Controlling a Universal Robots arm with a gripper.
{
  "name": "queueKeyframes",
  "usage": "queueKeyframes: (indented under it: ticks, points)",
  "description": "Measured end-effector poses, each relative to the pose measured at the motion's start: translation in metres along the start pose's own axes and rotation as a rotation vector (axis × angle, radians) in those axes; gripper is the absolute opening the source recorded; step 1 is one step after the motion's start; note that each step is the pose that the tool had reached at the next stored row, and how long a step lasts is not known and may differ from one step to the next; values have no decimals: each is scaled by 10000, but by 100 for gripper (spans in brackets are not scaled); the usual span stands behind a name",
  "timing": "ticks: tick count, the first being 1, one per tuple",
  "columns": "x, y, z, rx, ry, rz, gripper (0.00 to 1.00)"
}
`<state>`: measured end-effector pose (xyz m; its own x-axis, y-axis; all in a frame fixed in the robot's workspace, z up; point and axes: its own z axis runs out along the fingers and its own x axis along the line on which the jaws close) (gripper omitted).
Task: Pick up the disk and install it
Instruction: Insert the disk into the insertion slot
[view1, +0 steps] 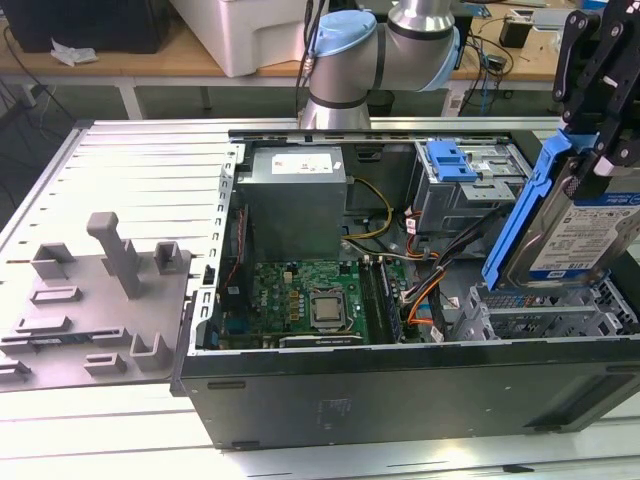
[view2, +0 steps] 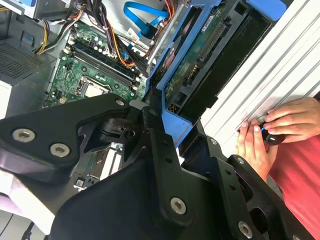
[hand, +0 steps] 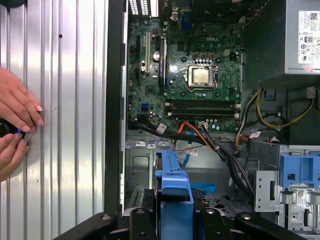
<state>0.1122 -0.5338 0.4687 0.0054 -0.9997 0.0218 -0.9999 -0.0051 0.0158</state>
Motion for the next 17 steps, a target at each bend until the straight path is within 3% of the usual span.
queueKeyframes:
  ticks: [17]
  points:
    - [18, -8, 35, 0, -15, -1, 37]
